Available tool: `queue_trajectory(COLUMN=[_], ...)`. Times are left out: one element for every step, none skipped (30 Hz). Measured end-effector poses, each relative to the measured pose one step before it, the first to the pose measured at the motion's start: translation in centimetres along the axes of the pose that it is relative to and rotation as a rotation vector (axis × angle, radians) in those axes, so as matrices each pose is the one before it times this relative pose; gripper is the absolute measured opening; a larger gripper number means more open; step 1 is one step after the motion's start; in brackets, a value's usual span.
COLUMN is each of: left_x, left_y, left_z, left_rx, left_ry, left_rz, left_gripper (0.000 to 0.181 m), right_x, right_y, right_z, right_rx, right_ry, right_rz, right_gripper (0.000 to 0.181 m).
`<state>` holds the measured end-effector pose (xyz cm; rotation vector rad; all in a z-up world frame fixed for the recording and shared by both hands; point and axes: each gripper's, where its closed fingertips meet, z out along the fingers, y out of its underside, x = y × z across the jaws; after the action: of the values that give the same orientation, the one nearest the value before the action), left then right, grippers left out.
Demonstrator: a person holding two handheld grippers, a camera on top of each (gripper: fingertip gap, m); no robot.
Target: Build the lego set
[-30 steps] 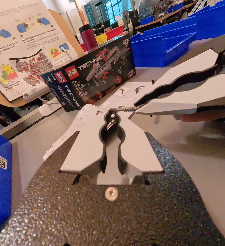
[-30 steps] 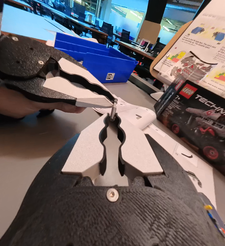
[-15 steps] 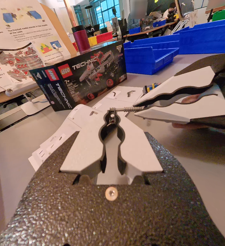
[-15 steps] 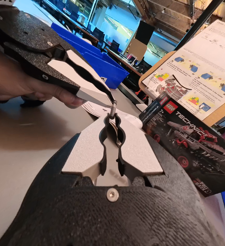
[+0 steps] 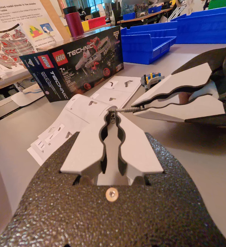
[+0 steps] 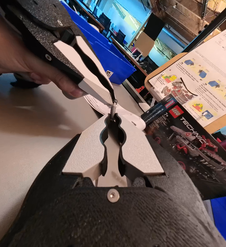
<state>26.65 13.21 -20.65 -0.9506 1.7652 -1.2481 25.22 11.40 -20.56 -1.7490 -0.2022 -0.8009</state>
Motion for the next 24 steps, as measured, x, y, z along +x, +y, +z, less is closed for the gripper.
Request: queue_trajectory(left_x=[-0.027,-0.044,-0.048,-0.06,-0.057,-0.075,-0.072,-0.05,-0.015,0.003,0.018,0.032,0.059,0.041,0.041,0.052,0.07,0.153,0.34,0.524,0.086,-0.505,-0.402,-0.041], left_y=[0.038,-0.008,-0.094,-0.145,-0.088,0.006,0.068,0.028,-0.01,-0.057,-0.106,-0.135,-0.164,-0.21,-0.212,-0.215,-0.211,-0.26,-0.325,-0.258,-0.005,0.106,-0.024,-0.07], left_z=[0.02,-0.029,-0.106,-0.138,-0.127,-0.06,-0.011,-0.007,-0.007,-0.011,-0.004,0.014,0.053,0.06,0.067,0.036,0.002,-0.057,-0.064,0.022,0.077,0.039,0.084,0.139], left_rx=[-0.0028,0.0006,0.007,0.011,0.0077,0.0002,-0.0033,-0.0016,-0.0009,0.0021,0.006,0.0071,0.0085,0.0112,0.0114,0.0117,0.0126,0.0154,0.0184,0.0133,-0.0053,-0.0172,-0.0072,0.0004], left_ry=[-0.008,-0.0061,-0.0032,-0.0006,0.0002,-0.0035,-0.0102,-0.014,-0.0095,-0.0033,-0.0008,-0.0008,0.0005,0.0028,0.0037,0.0036,0.0028,0.0041,0.0129,0.0188,-0.0169,-0.0539,-0.0384,-0.0042], left_rz=[0.0062,0.001,-0.006,-0.0113,-0.0102,-0.0019,0.0136,0.0235,0.0204,0.0075,-0.0041,-0.0057,-0.0041,-0.0047,-0.0046,-0.0028,0.0009,0.0056,0.0055,0.0047,0.0129,0.0382,0.044,0.0098], left_gripper=[0.005,0.005,0.005,0.005,0.005,0.005,0.005,0.005,0.005,0.005,0.005,0.005,0.004,0.005,0.004,0.004,0.005,0.005,0.005,0.005,0.005,0.005,0.005,0.005], right_x=[-0.018,-0.003,0.016,0.028,0.006,-0.038,-0.058,-0.04,-0.034,0.019,0.049,0.1,0.135,0.14,0.167,0.135,0.107,0.051,0.0,-0.006,0.067,0.114,0.216,0.074], right_y=[0.113,0.01,-0.101,-0.236,-0.217,-0.066,0.066,0.105,0.055,0.012,-0.029,-0.041,-0.037,-0.042,-0.047,-0.042,-0.022,-0.012,0.047,0.167,0.084,-0.211,-0.478,0.015], right_z=[0.047,0.039,0.029,0.019,0.026,0.074,0.087,0.075,0.027,-0.021,-0.028,-0.046,-0.065,-0.064,-0.05,-0.056,-0.029,-0.02,0.027,0.092,0.002,-0.235,-0.28,-0.024], right_rx=[-0.0059,-0.0012,0.0039,0.0104,0.0084,0.0004,-0.0067,-0.0079,-0.0032,0.0002,0.0036,0.0035,0.0039,0.0053,0.0058,0.0063,0.0033,0.0009,-0.0042,-0.0126,-0.0065,0.0171,0.0351,0.0019], right_ry=[-0.0031,-0.0005,0.002,0.005,0.0039,-0.0005,-0.0034,-0.0029,-0.0016,0.0003,0.002,0.004,0.0067,0.0065,0.0041,0.0013,0.0001,0.0014,0.0026,0.0014,0.0033,0.0016,0.0064,-0.0022], right_rz=[0.0071,0.0021,0.0003,0.0018,0.0038,0.0068,0.0069,0.0052,0.0026,0.0002,0.0046,0.0058,0.0051,0.007,0.0122,0.0146,0.0104,0.0031,-0.0018,-0.0022,-0.0007,-0.0025,0.0176,0.0222], right_gripper=[0.004,0.004,0.004,0.004,0.004,0.004,0.004,0.004,0.004,0.004,0.004,0.004,0.004,0.004,0.004,0.004,0.004,0.004,0.004,0.004,0.004,0.004,0.004,0.004])
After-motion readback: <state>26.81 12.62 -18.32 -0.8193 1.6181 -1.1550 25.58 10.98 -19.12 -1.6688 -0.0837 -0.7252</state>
